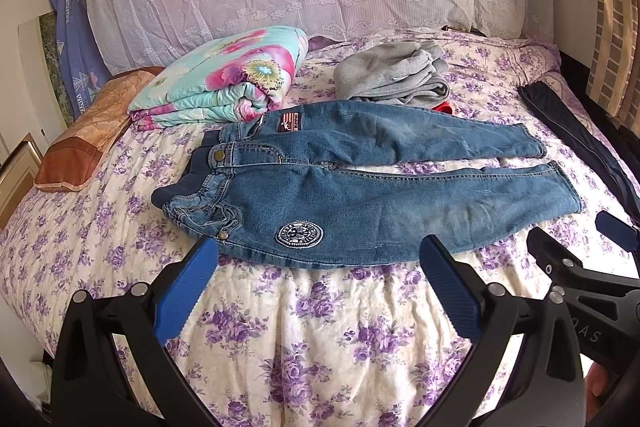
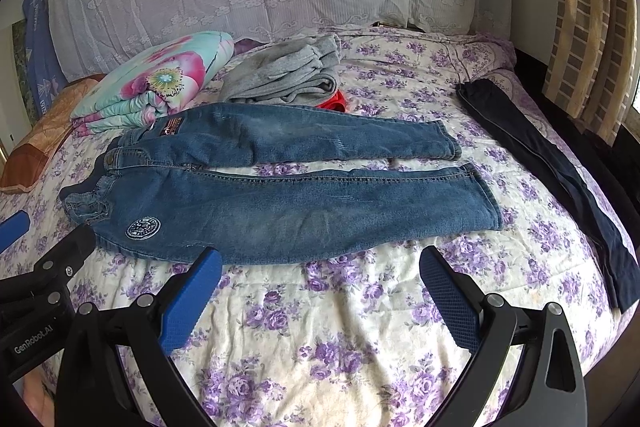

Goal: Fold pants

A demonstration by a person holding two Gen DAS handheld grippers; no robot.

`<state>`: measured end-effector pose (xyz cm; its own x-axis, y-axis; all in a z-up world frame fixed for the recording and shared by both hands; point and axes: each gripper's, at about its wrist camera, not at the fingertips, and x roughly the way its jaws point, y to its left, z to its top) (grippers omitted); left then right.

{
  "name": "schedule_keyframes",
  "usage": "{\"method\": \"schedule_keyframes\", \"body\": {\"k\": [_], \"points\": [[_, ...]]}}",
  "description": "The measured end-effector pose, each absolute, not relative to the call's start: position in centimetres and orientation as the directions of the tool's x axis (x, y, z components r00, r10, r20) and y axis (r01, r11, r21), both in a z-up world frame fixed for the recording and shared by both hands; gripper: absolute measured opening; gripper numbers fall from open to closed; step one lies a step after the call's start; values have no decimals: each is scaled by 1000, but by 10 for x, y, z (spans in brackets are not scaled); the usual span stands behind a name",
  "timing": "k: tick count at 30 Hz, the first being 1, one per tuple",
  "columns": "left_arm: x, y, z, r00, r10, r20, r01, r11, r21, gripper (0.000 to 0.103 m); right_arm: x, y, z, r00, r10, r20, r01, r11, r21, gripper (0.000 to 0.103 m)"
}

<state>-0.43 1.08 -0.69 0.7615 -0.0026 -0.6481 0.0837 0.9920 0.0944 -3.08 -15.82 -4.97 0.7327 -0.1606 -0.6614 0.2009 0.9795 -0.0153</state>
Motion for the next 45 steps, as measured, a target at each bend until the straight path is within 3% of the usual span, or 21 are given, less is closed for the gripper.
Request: {"method": "schedule_keyframes", "body": {"k": [17, 21, 28, 32, 37, 38, 40, 43, 45], "points": [[-4, 12, -8, 759, -3, -651, 85, 992, 94, 98, -30, -153, -52, 731, -160, -663, 184, 982, -34, 100], [-1, 18, -20, 725, -19, -688, 99, 992, 77, 98, -27, -157, -63, 715, -156, -682, 181, 983, -35, 100], [43, 63, -75, 522, -78, -849, 23, 997, -78, 98, -17, -182, -108, 612, -141, -778, 225, 974, 0, 100], [82, 116, -80, 512, -73, -856, -122, 980, -156, 98, -21, -193, -115, 604, -148, -783, 255, 967, 14, 100], [141, 166, -104, 446, -150, -882, -254, 924, -286, 98, -28, -203, -113, 613, -160, -774, 274, 961, 18, 100], [151, 170, -112, 424, -178, -888, -262, 914, -309, 88, -29, -206, -114, 609, -166, -775, 280, 960, 15, 100], [165, 172, -128, 367, -197, -909, -258, 917, -303, 42, -31, -214, -115, 598, -180, -781, 296, 955, 6, 100], [154, 173, -116, 425, -191, -885, -230, 923, -309, 28, -40, -234, -111, 603, -204, -771, 326, 946, 4, 100], [142, 172, -108, 469, -165, -867, -222, 929, -296, 24, -46, -255, -106, 606, -228, -762, 357, 934, 5, 100]]}}
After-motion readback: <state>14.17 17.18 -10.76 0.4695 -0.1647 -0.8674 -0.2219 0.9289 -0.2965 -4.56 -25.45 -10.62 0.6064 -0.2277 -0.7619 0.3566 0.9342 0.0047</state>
